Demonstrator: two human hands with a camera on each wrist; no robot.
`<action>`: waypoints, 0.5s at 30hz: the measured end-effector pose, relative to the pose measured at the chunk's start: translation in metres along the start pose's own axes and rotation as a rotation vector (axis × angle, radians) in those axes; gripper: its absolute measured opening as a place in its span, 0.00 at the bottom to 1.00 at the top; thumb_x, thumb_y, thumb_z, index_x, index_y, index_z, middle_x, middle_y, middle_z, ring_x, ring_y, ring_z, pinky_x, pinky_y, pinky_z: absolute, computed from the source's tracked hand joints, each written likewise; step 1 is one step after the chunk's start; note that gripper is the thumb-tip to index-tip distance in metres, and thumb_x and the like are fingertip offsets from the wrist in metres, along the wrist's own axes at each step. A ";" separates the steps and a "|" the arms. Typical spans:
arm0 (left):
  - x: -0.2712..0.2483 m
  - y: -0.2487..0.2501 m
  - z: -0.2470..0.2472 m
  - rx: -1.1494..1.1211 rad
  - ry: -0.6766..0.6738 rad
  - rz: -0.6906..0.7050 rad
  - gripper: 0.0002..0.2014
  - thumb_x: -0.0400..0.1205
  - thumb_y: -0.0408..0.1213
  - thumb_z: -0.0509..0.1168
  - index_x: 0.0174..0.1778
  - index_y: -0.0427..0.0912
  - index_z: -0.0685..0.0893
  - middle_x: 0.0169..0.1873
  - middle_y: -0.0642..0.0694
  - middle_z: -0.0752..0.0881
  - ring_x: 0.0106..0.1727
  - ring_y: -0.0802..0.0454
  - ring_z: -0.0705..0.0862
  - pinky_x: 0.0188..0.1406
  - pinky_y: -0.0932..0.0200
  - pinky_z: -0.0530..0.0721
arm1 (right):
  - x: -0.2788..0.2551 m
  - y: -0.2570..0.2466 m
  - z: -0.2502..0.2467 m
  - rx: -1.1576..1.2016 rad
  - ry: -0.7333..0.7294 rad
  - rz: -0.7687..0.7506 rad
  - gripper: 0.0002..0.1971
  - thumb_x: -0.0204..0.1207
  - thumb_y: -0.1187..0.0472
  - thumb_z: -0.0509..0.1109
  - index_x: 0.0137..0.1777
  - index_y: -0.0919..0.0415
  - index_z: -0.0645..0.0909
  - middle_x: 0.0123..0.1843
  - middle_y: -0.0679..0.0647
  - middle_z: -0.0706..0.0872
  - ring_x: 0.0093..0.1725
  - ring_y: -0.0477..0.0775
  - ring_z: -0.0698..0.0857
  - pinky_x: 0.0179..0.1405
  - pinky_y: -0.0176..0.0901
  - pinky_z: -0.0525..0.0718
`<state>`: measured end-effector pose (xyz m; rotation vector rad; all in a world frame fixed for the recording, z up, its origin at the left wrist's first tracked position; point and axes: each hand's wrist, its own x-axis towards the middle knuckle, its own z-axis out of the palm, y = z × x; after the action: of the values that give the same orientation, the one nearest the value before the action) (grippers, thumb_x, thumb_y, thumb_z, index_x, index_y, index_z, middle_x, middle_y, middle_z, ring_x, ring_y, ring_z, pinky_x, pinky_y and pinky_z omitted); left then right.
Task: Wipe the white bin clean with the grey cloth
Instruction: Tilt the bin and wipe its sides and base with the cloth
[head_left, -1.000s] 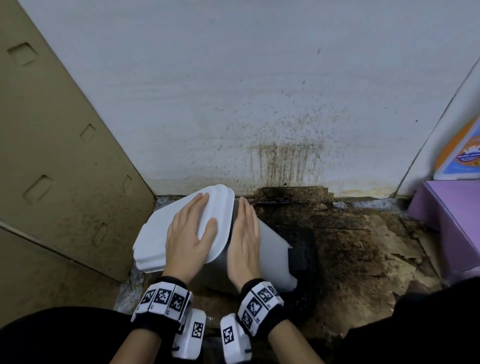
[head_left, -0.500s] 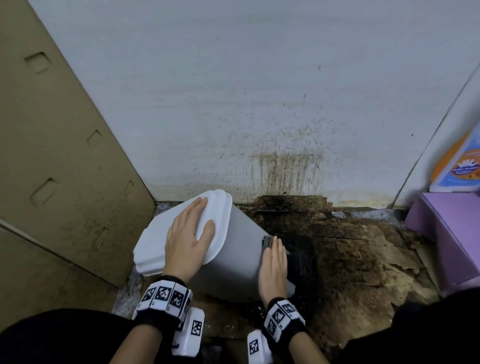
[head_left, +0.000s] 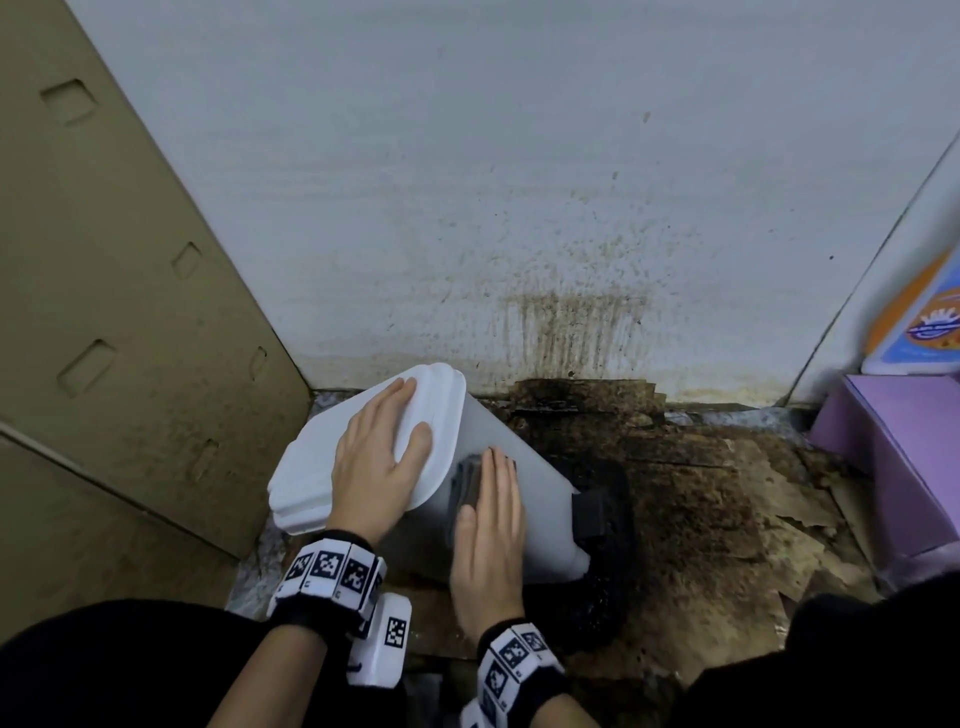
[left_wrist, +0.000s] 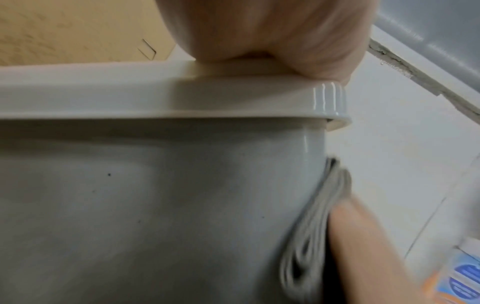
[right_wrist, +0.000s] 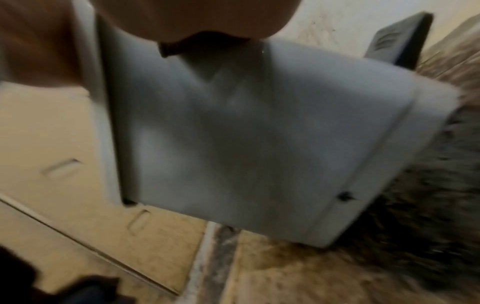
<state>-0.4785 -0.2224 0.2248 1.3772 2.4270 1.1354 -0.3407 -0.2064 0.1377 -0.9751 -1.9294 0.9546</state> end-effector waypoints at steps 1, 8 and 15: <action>0.000 -0.001 -0.001 -0.008 0.002 -0.001 0.33 0.80 0.61 0.51 0.82 0.55 0.70 0.81 0.56 0.71 0.80 0.53 0.68 0.79 0.49 0.65 | -0.004 0.012 -0.002 -0.026 0.001 0.016 0.27 0.88 0.48 0.38 0.87 0.43 0.42 0.89 0.38 0.46 0.88 0.43 0.47 0.85 0.41 0.46; 0.000 -0.004 -0.004 -0.026 0.009 -0.009 0.31 0.81 0.61 0.51 0.82 0.57 0.70 0.80 0.58 0.71 0.80 0.54 0.68 0.80 0.45 0.66 | -0.026 0.079 -0.004 -0.044 0.066 0.299 0.28 0.87 0.44 0.37 0.86 0.45 0.45 0.89 0.41 0.49 0.87 0.38 0.44 0.87 0.52 0.51; 0.002 -0.006 -0.005 -0.032 0.007 -0.018 0.32 0.80 0.62 0.50 0.82 0.57 0.70 0.80 0.58 0.71 0.80 0.54 0.68 0.80 0.46 0.65 | -0.026 0.084 -0.004 -0.093 0.102 0.407 0.33 0.84 0.41 0.34 0.87 0.51 0.50 0.89 0.46 0.50 0.86 0.39 0.44 0.81 0.29 0.38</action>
<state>-0.4861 -0.2250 0.2244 1.3416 2.4098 1.1715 -0.3018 -0.1915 0.0607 -1.4804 -1.7354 1.0209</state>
